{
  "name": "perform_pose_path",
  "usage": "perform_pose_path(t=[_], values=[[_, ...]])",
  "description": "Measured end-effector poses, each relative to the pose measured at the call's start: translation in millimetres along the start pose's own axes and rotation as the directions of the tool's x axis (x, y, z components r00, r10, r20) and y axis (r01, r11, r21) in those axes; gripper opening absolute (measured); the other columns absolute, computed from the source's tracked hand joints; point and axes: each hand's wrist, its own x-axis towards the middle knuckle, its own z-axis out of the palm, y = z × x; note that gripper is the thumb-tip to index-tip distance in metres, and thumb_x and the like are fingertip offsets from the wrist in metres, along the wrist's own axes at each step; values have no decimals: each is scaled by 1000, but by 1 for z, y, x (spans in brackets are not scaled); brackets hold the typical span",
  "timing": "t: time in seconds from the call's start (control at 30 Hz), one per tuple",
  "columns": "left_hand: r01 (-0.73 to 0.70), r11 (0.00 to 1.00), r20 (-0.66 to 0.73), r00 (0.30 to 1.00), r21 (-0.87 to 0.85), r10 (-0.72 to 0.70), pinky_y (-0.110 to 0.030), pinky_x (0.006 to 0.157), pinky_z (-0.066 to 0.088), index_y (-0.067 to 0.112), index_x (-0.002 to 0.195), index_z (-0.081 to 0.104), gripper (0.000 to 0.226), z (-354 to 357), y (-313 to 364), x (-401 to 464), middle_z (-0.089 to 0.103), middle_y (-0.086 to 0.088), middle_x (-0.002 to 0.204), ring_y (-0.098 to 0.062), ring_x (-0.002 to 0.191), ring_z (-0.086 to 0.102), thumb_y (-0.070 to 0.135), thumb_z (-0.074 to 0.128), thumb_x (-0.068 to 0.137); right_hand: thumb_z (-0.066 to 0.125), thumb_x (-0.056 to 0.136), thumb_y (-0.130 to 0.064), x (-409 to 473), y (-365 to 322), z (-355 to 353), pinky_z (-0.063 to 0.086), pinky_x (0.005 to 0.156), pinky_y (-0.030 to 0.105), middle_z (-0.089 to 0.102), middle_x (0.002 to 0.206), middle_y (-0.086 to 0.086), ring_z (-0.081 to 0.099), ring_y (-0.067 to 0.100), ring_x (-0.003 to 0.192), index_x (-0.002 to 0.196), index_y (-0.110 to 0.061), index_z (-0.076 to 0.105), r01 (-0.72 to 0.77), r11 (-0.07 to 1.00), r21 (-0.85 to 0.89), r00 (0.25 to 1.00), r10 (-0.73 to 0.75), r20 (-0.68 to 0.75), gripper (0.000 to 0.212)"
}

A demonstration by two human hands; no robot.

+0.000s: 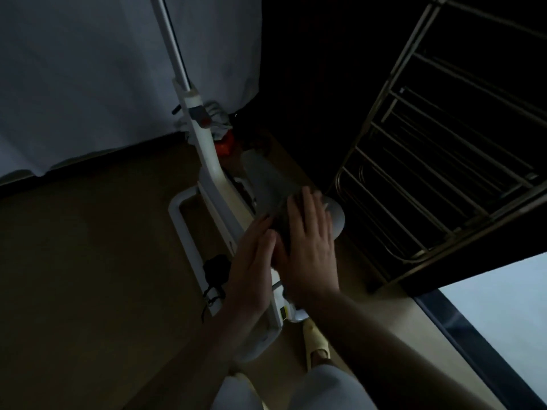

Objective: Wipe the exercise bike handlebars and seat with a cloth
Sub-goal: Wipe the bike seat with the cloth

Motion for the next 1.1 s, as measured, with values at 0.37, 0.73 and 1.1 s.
perform_pose_path(t=[0.37,0.73,1.1], values=[[52,988,-183,983,148,-24,-19,91,40,46,107,52,25,15,6,29,53,26,109,13,106,49,37,44,85,28,95,-49,41,45,-12,31,111,36,28,151,-3,25,17,139,145,-27,31,-8,999,53,995,3,99,54],[277,851,-498,867,445,-22,-42,102,38,25,124,51,35,53,8,66,46,3,128,-19,119,43,29,52,89,37,96,-44,71,83,-24,30,100,24,39,141,-1,35,15,129,140,-22,38,-10,976,218,964,-48,260,49],[390,802,-667,745,453,15,-38,85,49,34,120,51,28,65,3,70,59,10,115,-13,104,56,30,51,93,31,93,-57,110,84,-31,16,112,28,6,159,3,17,19,142,152,-19,-2,201,970,138,800,-244,548,77]])
